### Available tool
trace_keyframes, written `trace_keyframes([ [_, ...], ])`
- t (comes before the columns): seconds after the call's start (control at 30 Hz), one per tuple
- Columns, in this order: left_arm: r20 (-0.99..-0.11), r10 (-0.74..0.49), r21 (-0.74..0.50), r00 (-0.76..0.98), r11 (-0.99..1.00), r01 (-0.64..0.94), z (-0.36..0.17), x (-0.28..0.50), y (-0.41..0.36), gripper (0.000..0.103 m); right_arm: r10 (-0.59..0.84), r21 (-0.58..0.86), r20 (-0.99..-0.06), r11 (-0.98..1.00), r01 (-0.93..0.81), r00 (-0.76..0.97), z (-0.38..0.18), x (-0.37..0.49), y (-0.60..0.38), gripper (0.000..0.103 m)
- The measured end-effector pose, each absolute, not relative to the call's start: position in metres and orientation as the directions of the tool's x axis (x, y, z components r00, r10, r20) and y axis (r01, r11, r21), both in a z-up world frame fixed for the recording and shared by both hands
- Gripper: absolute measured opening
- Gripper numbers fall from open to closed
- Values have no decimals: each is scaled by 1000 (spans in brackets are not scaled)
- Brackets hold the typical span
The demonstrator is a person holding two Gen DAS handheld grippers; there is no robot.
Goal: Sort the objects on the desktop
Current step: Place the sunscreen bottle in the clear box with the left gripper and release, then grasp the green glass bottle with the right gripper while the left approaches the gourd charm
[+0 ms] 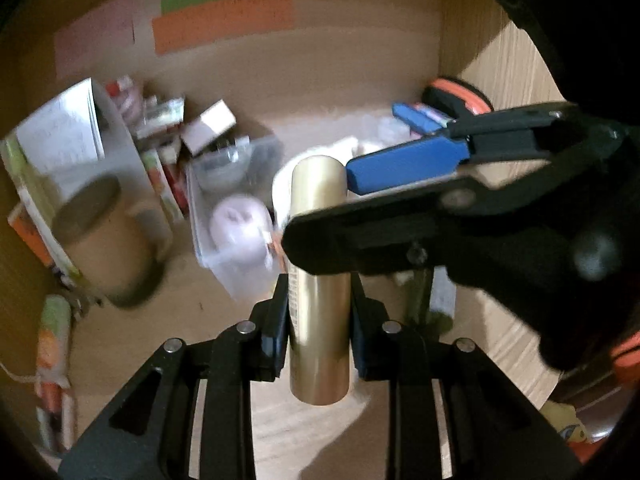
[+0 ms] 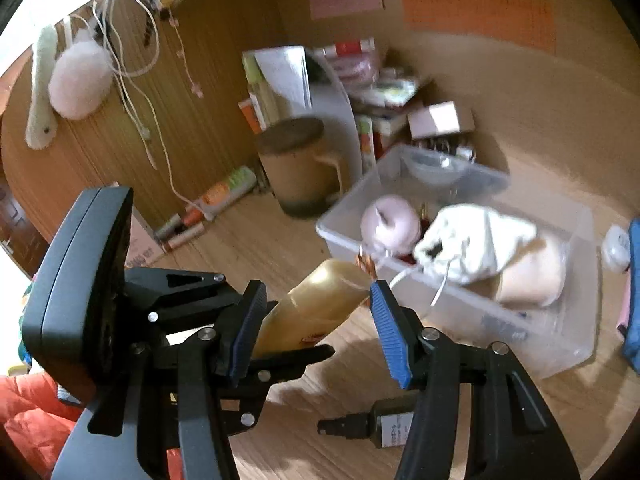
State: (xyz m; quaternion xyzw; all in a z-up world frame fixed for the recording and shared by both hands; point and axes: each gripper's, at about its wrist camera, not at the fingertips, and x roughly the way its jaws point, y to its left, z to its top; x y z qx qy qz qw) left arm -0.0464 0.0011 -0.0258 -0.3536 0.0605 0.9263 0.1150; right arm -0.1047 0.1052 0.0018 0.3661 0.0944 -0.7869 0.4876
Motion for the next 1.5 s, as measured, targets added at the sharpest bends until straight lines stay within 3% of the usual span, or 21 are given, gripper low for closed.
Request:
trace_keyframes([
  [0.3,-696,214,-3,-686,-955,-295,-4,-107,-3,25,-693,172,-605,-595,785,-392,33,-138,112,50],
  [0.7,-736,165,-5,-656,-971,-239,-22,-160,-16,29,-628,264,-624,-730,630,-466,7,-194,168,51],
  [0.87,-732,114,36,-672,-978,-206,-17,-158,-21,43,-625,282,-618,-742,609,-476,2,-188,192,59],
  [1.0,-680,83,74,-729,-981,-180,2,-143,-24,65,-594,244,-634,-761,601,-495,-6,-173,201,63],
  [1.1,-636,70,83,-769,-984,-159,17,-124,-31,72,-572,217,-647,-772,598,-504,-13,-162,201,65],
  [1.13,-628,66,83,-776,-985,-151,20,-118,-33,80,-567,211,-651,-774,597,-505,-15,-158,202,67],
  [1.2,-609,55,80,-791,-988,-130,22,-103,-39,88,-563,202,-655,-774,601,-504,-18,-149,203,71],
  [1.27,-606,43,81,-794,-990,-115,17,-90,-44,90,-566,200,-658,-767,609,-497,-22,-136,203,72],
  [1.37,-630,28,77,-776,-992,-98,0,-75,-49,91,-567,196,-669,-759,621,-481,-33,-117,202,82],
  [1.5,-686,31,47,-727,-995,-86,-31,-64,-53,91,-535,157,-701,-761,629,-472,-51,-96,191,83],
])
